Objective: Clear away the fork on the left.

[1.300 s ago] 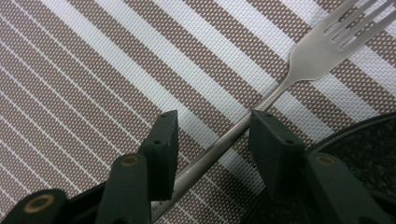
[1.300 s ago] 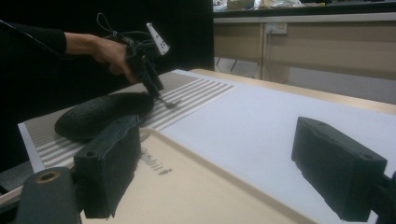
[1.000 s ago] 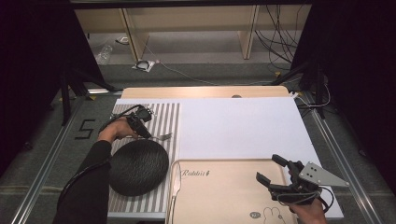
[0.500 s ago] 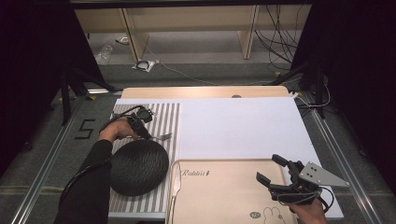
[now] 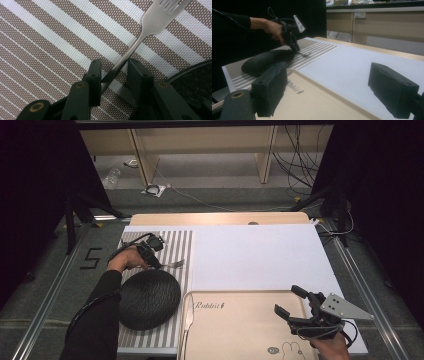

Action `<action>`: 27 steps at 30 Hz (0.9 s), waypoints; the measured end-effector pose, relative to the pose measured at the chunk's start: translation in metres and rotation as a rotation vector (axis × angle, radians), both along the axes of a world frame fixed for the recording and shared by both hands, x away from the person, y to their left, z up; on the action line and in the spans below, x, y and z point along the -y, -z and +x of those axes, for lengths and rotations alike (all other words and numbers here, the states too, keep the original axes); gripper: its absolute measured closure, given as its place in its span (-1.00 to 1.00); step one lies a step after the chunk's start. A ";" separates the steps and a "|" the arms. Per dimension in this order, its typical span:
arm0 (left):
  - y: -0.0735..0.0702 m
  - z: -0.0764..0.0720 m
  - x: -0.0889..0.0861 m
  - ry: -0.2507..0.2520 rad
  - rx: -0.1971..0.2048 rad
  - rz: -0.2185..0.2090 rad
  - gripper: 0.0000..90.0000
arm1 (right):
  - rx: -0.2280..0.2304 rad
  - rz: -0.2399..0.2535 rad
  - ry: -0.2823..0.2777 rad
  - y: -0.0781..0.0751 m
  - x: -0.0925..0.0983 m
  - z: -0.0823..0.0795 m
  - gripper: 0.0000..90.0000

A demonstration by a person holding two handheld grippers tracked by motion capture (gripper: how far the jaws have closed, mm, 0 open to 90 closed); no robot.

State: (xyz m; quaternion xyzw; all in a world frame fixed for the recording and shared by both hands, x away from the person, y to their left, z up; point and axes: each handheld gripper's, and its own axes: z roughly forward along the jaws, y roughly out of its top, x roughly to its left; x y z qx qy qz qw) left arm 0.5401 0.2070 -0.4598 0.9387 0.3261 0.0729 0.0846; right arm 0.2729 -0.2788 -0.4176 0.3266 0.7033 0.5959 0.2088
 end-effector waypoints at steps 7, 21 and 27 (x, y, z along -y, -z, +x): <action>0.000 0.002 -0.004 -0.058 -0.033 -0.040 0.52 | 0.008 0.001 0.003 0.000 0.001 0.000 -0.63; 0.000 0.001 -0.010 -0.097 -0.021 -0.072 0.84 | 0.002 0.000 0.001 0.000 0.000 0.000 -0.63; 0.000 0.000 -0.010 -0.106 0.012 -0.087 0.85 | 0.004 0.002 0.000 0.000 0.000 0.000 -0.63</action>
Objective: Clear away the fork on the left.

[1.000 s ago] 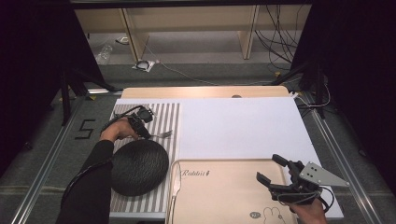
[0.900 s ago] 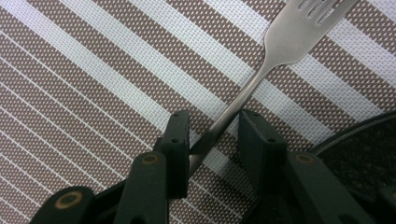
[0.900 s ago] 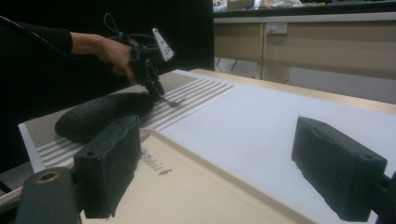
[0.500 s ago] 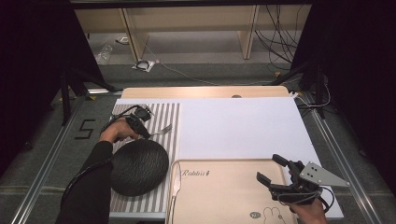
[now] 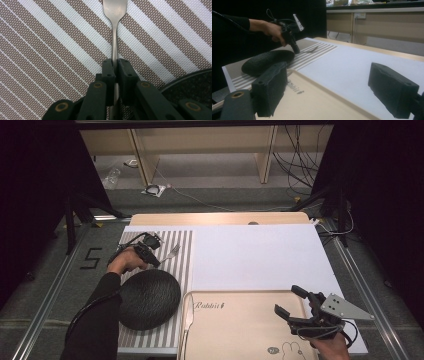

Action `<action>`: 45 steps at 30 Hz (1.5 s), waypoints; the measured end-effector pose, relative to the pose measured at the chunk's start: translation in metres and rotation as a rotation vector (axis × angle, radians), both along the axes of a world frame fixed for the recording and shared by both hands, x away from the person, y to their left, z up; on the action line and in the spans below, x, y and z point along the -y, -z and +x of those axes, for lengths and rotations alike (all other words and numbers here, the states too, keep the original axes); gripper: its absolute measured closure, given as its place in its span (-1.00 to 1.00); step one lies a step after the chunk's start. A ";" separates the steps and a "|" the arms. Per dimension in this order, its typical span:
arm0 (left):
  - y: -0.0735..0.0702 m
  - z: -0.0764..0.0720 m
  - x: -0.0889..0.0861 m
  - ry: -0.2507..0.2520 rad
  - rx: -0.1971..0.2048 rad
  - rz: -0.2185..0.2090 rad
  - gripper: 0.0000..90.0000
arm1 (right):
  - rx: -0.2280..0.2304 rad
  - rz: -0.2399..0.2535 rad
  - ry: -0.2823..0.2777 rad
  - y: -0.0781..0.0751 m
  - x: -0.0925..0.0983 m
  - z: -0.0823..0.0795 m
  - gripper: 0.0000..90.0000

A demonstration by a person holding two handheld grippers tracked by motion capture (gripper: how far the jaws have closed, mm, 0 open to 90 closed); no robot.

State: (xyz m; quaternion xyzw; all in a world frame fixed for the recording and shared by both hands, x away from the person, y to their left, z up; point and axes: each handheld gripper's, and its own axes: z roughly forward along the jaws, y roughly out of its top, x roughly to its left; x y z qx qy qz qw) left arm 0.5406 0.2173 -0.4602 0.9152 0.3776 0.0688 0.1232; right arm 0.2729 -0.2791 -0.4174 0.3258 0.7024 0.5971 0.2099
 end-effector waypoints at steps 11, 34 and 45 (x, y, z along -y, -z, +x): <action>-0.022 0.001 -0.004 -0.021 0.141 0.046 0.85 | 0.000 -0.006 0.004 0.000 0.000 0.000 -0.63; -0.069 -0.035 0.000 -0.150 0.253 -0.192 0.85 | 0.003 0.001 0.001 0.000 0.000 -0.001 -0.63; -0.084 -0.070 0.014 -0.176 0.303 -0.339 0.85 | 0.008 0.002 0.000 0.000 -0.001 -0.001 -0.63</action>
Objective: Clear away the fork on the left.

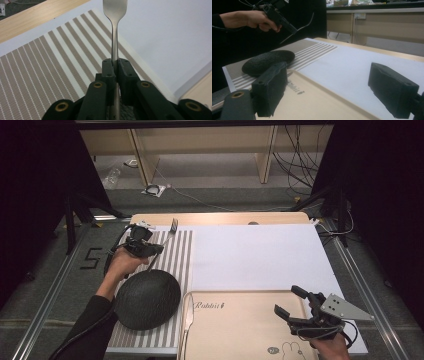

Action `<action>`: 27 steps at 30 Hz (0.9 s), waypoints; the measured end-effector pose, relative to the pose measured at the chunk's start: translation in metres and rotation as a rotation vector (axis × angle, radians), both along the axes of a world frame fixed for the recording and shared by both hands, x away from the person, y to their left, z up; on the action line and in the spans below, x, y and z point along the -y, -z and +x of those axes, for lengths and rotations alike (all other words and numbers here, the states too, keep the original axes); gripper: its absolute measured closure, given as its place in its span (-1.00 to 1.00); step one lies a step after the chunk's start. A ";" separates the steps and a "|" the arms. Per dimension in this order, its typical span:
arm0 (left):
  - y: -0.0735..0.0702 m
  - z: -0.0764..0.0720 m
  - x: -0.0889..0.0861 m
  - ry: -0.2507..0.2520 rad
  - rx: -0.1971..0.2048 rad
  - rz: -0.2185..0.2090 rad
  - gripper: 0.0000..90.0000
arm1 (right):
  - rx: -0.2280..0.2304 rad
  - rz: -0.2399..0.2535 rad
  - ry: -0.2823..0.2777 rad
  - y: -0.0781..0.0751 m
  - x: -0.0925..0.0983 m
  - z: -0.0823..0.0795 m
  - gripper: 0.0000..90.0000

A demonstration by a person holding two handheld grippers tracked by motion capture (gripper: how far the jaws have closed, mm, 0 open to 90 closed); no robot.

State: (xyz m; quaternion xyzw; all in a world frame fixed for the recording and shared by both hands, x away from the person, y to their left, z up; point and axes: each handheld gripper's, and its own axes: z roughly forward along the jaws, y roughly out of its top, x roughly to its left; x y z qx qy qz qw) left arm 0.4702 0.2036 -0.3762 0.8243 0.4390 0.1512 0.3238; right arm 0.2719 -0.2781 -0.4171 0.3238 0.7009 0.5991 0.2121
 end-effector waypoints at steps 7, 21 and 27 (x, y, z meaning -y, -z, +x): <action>0.000 -0.024 0.013 0.048 0.016 -0.041 0.85 | 0.000 0.005 -0.001 0.000 0.000 0.000 -0.63; 0.011 -0.055 0.036 0.123 -0.010 -0.095 0.85 | 0.006 0.012 0.002 -0.001 0.000 -0.001 -0.64; 0.010 -0.065 0.044 0.148 -0.033 -0.106 0.85 | 0.004 0.010 0.003 -0.001 0.000 -0.001 -0.64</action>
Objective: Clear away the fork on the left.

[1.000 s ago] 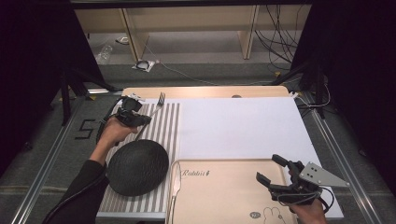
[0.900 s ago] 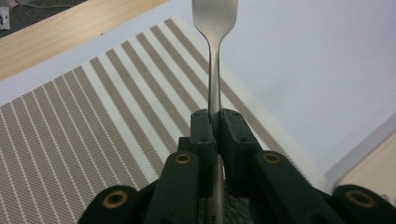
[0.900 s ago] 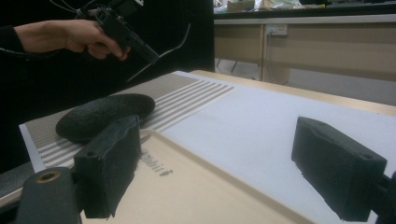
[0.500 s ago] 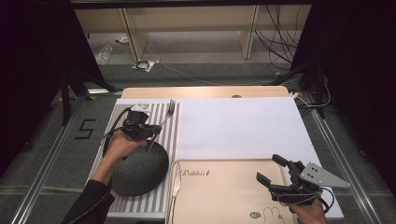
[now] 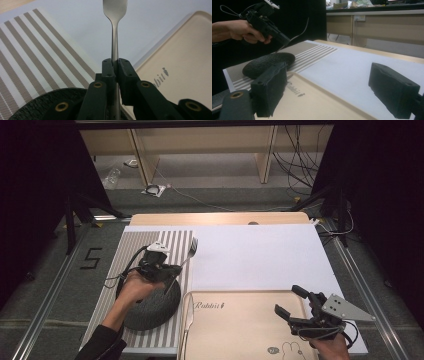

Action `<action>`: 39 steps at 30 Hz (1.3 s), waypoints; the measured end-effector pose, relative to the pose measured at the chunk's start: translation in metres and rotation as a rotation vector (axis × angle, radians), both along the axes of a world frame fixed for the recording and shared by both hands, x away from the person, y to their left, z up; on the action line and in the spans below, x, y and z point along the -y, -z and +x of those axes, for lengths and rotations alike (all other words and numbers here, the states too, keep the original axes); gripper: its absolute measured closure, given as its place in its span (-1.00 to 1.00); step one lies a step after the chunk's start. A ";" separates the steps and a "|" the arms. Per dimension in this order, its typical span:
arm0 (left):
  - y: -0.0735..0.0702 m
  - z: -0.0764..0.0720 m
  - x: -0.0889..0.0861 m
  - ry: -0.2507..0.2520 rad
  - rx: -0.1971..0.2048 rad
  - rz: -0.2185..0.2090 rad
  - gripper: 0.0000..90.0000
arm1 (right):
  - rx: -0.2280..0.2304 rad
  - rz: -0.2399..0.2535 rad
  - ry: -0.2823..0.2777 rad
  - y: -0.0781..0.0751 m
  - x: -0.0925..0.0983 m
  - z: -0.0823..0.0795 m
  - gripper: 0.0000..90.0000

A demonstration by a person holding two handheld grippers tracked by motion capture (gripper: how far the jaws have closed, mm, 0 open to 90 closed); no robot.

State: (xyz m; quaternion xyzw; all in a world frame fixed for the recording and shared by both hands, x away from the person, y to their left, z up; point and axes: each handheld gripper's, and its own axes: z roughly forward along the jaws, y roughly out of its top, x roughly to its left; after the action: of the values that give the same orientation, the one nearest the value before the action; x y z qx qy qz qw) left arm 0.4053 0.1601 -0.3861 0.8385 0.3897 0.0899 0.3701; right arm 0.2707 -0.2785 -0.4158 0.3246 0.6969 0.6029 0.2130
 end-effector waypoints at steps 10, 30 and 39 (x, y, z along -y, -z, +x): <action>0.002 -0.017 0.014 0.050 -0.041 -0.001 0.85 | 0.003 -0.001 -0.004 0.000 0.000 0.000 -0.64; 0.018 -0.063 0.044 0.150 -0.125 -0.042 0.85 | 0.014 -0.006 -0.007 0.000 -0.002 -0.001 -0.64; 0.030 -0.078 0.054 0.184 -0.170 -0.029 0.85 | 0.012 -0.005 -0.009 0.000 -0.002 -0.001 -0.64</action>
State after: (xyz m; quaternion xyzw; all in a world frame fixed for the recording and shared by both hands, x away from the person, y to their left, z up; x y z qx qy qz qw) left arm 0.3271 0.1066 -0.4157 0.8700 0.3421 -0.0213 0.3546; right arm 0.2696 -0.2761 -0.4156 0.3172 0.6985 0.6043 0.2151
